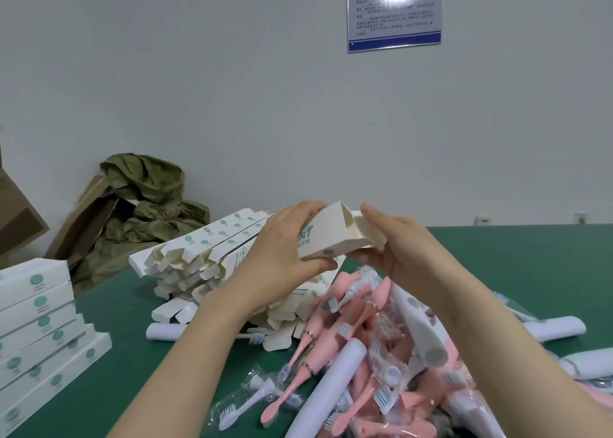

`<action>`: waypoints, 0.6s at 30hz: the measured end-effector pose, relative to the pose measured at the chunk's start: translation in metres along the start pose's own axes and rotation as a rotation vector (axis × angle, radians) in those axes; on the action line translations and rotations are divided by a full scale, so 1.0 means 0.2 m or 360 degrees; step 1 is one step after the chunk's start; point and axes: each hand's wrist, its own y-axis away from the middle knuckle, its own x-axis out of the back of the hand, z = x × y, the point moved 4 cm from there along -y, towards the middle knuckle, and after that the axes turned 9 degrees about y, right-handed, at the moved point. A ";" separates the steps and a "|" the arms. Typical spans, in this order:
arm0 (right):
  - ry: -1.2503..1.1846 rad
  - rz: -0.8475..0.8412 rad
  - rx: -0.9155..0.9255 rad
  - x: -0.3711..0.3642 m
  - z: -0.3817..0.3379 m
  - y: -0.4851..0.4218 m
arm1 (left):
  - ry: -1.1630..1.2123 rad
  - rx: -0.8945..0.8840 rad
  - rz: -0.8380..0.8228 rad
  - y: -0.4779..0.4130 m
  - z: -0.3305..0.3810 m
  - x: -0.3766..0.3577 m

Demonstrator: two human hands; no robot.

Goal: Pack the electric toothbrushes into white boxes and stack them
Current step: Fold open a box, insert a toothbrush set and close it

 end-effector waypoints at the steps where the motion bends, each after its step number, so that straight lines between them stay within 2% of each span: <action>1: -0.0009 0.0042 0.0012 0.01 0.00 0.00 | 0.0026 -0.0002 -0.0018 0.00 0.01 0.00; 5: 0.0138 0.0099 0.0175 0.02 -0.04 0.00 | -0.0141 -0.0273 -0.0170 0.00 0.13 -0.01; 9: 0.0298 0.0106 0.0240 0.02 -0.05 0.01 | -0.0148 -0.0160 -0.0261 0.00 0.15 -0.03; 12: 0.0335 0.0155 0.0249 0.01 -0.05 0.01 | -0.0015 -0.0150 -0.0135 0.00 0.16 -0.04; 15: 0.0293 0.0112 0.0239 -0.02 -0.06 0.02 | 0.0206 -0.0148 0.0158 -0.01 0.16 -0.02; 18: 0.0349 0.0081 0.0242 -0.03 -0.06 0.02 | 0.0149 -0.0189 0.0225 -0.02 0.15 -0.01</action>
